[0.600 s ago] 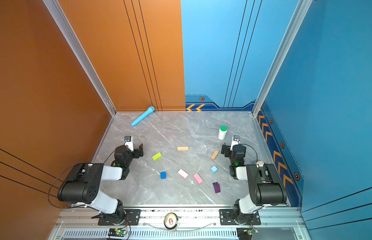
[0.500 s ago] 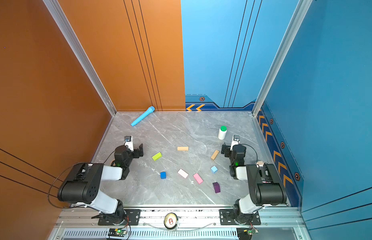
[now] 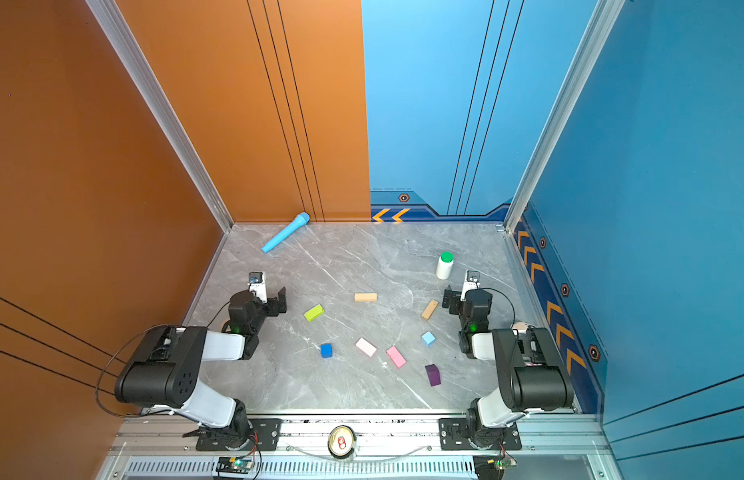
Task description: Build the wood block tower
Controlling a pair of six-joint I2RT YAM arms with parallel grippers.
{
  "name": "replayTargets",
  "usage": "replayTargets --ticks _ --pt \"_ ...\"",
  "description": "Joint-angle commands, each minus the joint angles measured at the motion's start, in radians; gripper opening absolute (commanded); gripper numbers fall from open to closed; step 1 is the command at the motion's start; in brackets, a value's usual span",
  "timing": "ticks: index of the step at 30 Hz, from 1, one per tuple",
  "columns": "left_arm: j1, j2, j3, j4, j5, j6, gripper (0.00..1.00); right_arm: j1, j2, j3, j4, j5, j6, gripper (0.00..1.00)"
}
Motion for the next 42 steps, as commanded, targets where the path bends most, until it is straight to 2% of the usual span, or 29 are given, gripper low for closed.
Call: replayTargets --ticks 1,24,29,34,39,40,42 --pt "-0.005 0.003 0.022 -0.01 -0.016 0.011 0.98 0.005 -0.004 0.019 -0.005 0.014 0.01 1.0" --pt "-0.003 0.002 0.022 -0.012 -0.016 0.012 0.99 0.005 -0.004 0.019 -0.006 0.015 0.01 1.0" --pt "-0.004 -0.028 0.034 -0.051 -0.024 0.009 0.9 0.006 -0.007 0.025 -0.007 0.024 0.015 1.0" --pt "-0.014 -0.178 0.095 -0.283 -0.04 0.012 0.89 0.008 -0.147 0.143 -0.363 0.052 0.028 1.0" --pt "-0.035 -0.326 0.17 -0.509 -0.02 -0.042 0.88 0.027 -0.297 0.165 -0.519 0.09 0.069 1.0" --pt "-0.044 -0.355 0.191 -0.558 -0.011 -0.055 0.84 0.034 -0.331 0.174 -0.564 0.104 0.076 1.0" --pt "-0.062 -0.404 0.24 -0.666 0.004 -0.081 0.82 0.049 -0.38 0.198 -0.641 0.127 0.087 0.99"
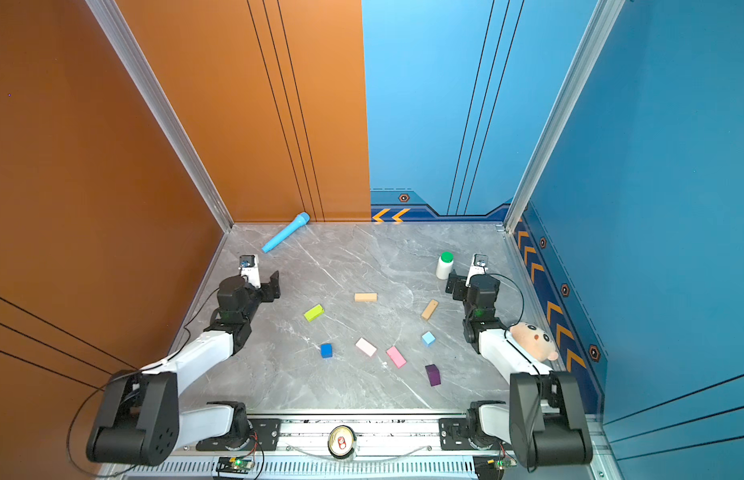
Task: Build the wood block tower
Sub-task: 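Move the right gripper over the central wooden block while the left arm reaches forward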
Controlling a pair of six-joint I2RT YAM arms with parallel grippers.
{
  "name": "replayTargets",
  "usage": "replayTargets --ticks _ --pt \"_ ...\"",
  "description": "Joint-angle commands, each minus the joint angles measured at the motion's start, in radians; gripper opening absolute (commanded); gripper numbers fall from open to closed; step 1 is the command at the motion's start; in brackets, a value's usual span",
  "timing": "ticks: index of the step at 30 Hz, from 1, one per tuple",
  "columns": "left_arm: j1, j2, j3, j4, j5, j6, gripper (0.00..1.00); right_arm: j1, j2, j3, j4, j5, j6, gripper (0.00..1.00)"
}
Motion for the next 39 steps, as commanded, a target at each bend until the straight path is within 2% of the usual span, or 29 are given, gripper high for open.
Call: replayTargets --ticks 1,4,7,11,18,25,29,32,33,39 --pt "-0.032 -0.076 0.086 -0.272 0.025 -0.063 0.81 0.029 -0.07 0.063 -0.257 0.07 0.043 0.99" --pt "-0.069 -0.12 0.157 -0.409 0.005 -0.133 0.78 0.068 -0.121 0.129 -0.406 0.112 0.066 0.97" --pt "-0.112 -0.146 0.204 -0.477 0.001 -0.174 0.76 0.119 -0.158 0.18 -0.512 0.134 0.075 0.95" --pt "-0.194 -0.153 0.241 -0.529 -0.055 -0.21 0.73 0.205 -0.196 0.229 -0.61 0.137 0.109 0.91" --pt "-0.32 -0.103 0.261 -0.596 -0.059 -0.234 0.72 0.39 -0.16 0.301 -0.765 0.14 0.237 0.88" --pt "-0.349 -0.087 0.243 -0.565 -0.048 -0.271 0.7 0.569 -0.005 0.378 -0.813 0.189 0.34 0.87" --pt "-0.351 -0.105 0.239 -0.565 -0.05 -0.274 0.7 0.629 0.113 0.429 -0.798 0.181 0.386 0.81" --pt "-0.351 -0.121 0.229 -0.563 -0.059 -0.271 0.7 0.642 0.212 0.468 -0.77 0.142 0.416 0.76" --pt "-0.351 -0.127 0.225 -0.563 -0.062 -0.27 0.7 0.675 0.248 0.483 -0.761 0.123 0.419 0.76" --pt "-0.347 -0.144 0.217 -0.571 -0.075 -0.26 0.7 0.715 0.481 0.645 -0.801 0.087 0.423 0.81"
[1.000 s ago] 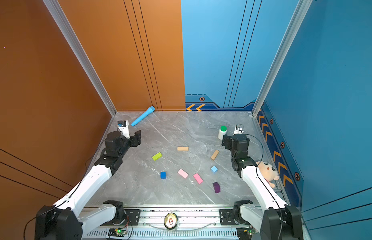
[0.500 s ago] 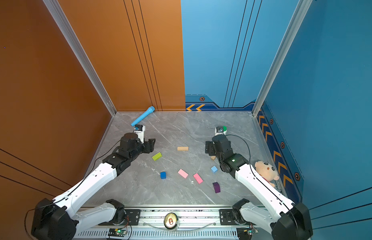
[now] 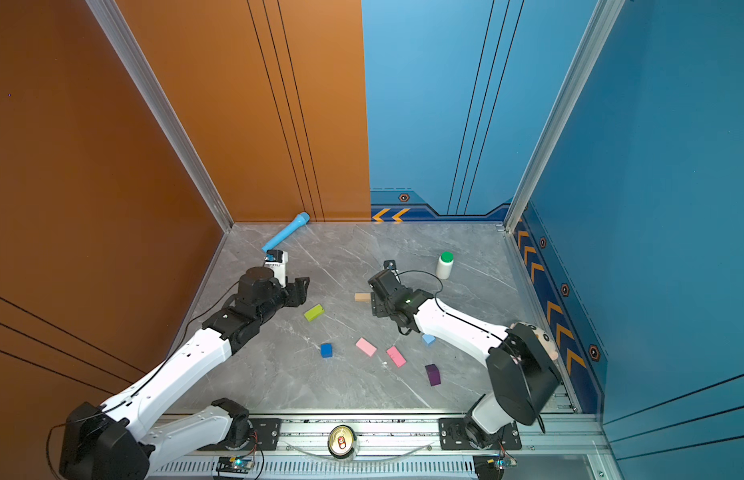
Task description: Build the wood block tower
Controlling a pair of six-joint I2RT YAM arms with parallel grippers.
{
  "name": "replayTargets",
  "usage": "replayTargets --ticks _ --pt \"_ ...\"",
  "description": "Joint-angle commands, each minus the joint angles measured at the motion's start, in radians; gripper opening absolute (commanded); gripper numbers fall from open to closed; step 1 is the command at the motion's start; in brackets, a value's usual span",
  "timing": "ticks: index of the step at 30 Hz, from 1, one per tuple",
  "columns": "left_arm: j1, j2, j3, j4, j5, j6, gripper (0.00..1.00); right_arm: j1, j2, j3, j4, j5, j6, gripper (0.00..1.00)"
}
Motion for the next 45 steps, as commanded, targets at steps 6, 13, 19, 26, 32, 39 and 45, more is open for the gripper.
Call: replayTargets --ticks 6,13,19,26,32,39,45 --pt "0.008 -0.028 -0.016 -0.02 -0.036 0.007 0.7 0.043 0.261 0.25 -0.088 -0.025 0.027 0.9" --pt "0.03 -0.041 -0.029 -0.028 -0.042 0.013 0.71 0.043 0.396 0.387 -0.148 0.002 0.06 0.97" --pt "0.054 -0.044 -0.036 -0.026 -0.035 0.012 0.72 0.042 0.452 0.447 -0.167 0.047 0.083 1.0" --pt "0.077 -0.04 -0.04 -0.028 -0.022 0.006 0.72 0.021 0.499 0.469 -0.169 0.054 0.102 1.0" --pt "0.085 -0.037 -0.041 -0.025 -0.011 0.001 0.72 0.004 0.526 0.49 -0.158 0.029 0.103 1.0" --pt "0.086 -0.037 -0.038 -0.026 -0.005 -0.001 0.72 -0.022 0.55 0.506 -0.136 -0.022 0.109 1.0" --pt "0.089 -0.04 -0.038 -0.03 -0.004 -0.001 0.72 -0.024 0.568 0.515 -0.138 -0.031 0.114 1.0"
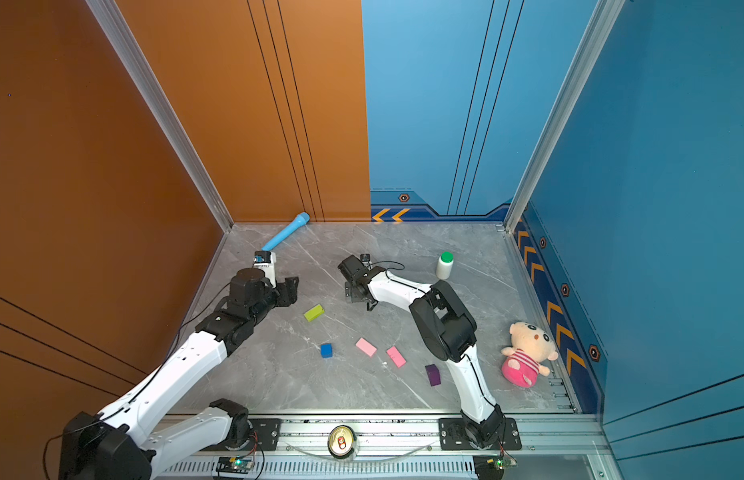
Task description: Build the wood block tower
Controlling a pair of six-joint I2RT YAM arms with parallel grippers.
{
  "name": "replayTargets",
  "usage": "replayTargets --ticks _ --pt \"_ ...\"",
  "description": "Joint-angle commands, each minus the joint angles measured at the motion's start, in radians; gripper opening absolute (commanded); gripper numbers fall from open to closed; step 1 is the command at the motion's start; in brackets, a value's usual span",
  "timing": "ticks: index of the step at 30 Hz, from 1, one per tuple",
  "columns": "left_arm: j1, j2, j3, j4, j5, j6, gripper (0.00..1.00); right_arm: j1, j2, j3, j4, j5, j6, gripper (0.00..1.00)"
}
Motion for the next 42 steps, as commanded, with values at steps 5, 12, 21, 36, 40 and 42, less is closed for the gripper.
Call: replayTargets --ticks 5,12,21,36,40,42 --pt "0.01 -0.017 -0.009 -0.024 0.02 -0.001 0.72 0.0 0.037 0.023 -0.009 -0.026 0.031 0.99" --pt "0.017 -0.022 -0.014 -0.029 0.019 0.0 0.72 0.002 0.048 0.021 -0.01 -0.03 0.044 0.95" --pt "0.025 -0.037 -0.021 -0.033 0.02 -0.001 0.72 0.004 0.059 0.032 -0.024 -0.042 0.045 0.8" --pt "0.035 -0.045 -0.029 -0.035 0.019 -0.004 0.72 -0.019 0.098 0.092 -0.043 -0.039 0.033 0.73" --pt "0.036 -0.046 -0.029 -0.035 0.019 -0.006 0.72 -0.019 0.114 0.116 -0.044 -0.039 0.032 0.73" --pt "0.036 -0.044 -0.028 -0.035 0.019 -0.006 0.72 -0.02 0.123 0.13 -0.049 -0.037 0.03 0.73"
